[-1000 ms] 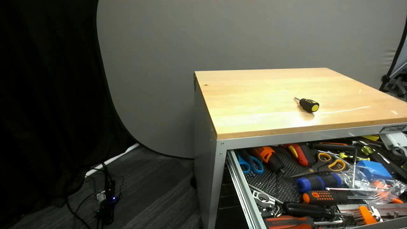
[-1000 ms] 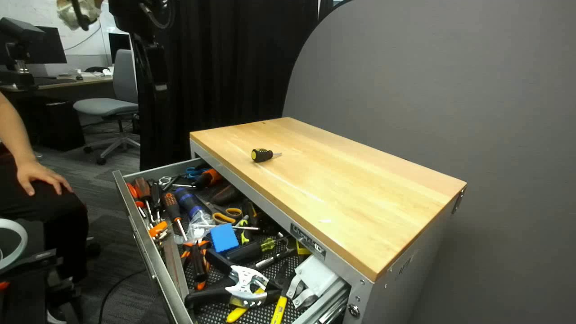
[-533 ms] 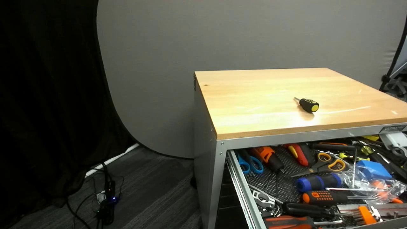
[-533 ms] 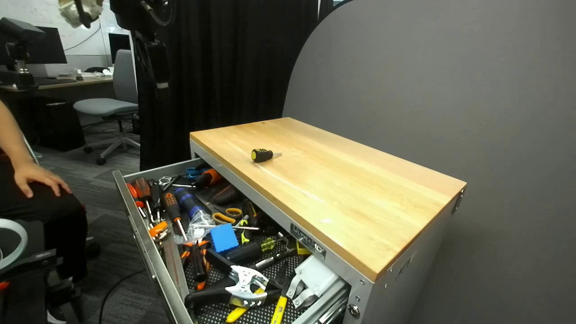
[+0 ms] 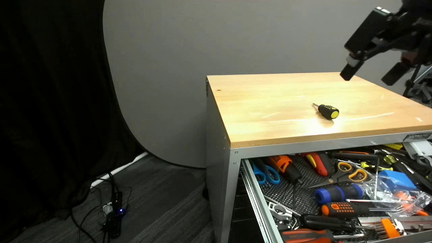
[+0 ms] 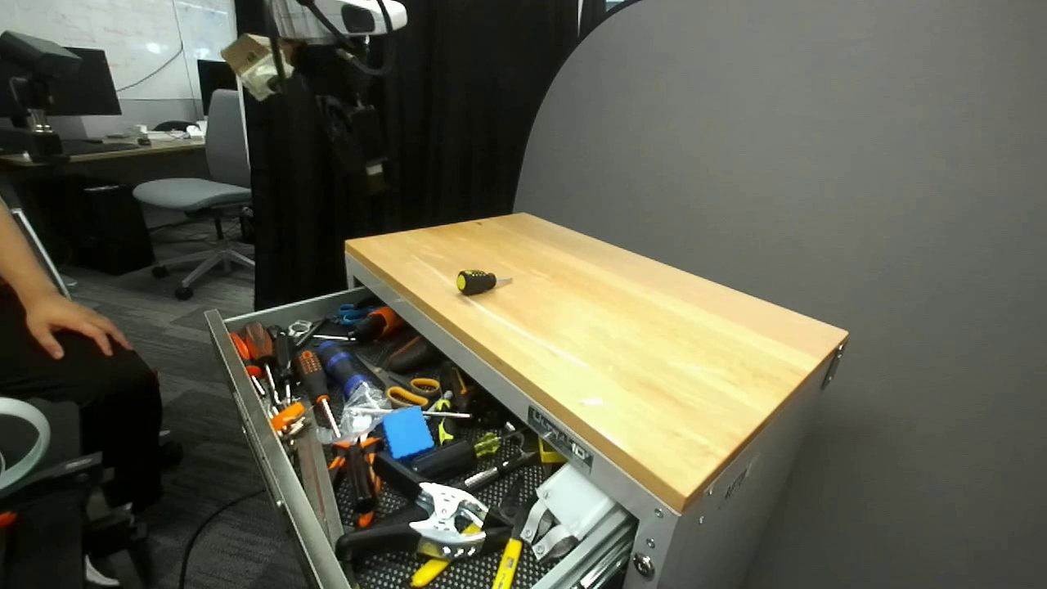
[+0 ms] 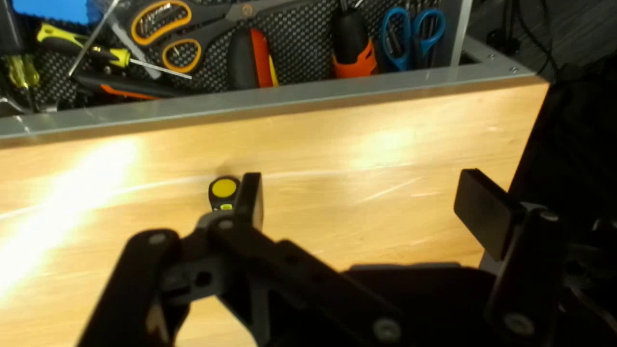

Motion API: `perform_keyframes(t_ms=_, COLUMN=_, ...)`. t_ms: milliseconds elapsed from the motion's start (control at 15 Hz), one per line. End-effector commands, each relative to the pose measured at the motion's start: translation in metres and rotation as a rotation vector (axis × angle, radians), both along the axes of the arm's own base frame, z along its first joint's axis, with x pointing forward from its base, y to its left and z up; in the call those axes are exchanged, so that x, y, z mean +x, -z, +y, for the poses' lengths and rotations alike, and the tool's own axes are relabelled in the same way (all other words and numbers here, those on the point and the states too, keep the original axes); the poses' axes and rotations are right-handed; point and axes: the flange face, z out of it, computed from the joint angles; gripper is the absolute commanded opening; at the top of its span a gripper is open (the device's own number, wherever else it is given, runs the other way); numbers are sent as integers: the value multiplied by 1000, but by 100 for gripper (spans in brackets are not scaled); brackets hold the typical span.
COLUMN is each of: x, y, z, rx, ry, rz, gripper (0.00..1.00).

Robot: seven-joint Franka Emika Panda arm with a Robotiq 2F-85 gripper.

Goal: Pick up the screw driver and put it in the drawer and close it

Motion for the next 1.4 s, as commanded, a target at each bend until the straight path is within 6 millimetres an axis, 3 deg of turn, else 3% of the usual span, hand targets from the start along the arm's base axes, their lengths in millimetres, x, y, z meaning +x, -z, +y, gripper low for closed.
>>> perform_keyframes(t_ms=0, x=67, y=3, z=-1, rx=-102, ry=45, rz=-45, gripper=100)
perform_keyframes(t_ms=400, x=128, y=25, z=-52, rx=-185, ry=123, rz=26, gripper=100)
perform_keyframes(t_ms=800, x=138, y=57, z=-76, rx=-171, ry=136, rz=162, gripper=100)
perform_keyframes(t_ms=1200, x=145, y=63, z=-75, rx=-100, ry=123, rz=198, gripper=100)
perform_keyframes(t_ms=1267, x=150, y=102, z=-35, rx=-95, ry=122, rz=196, gripper=100)
perform_keyframes(t_ms=1333, x=150, y=107, z=-27, rx=-88, ry=115, rz=197, gripper=100)
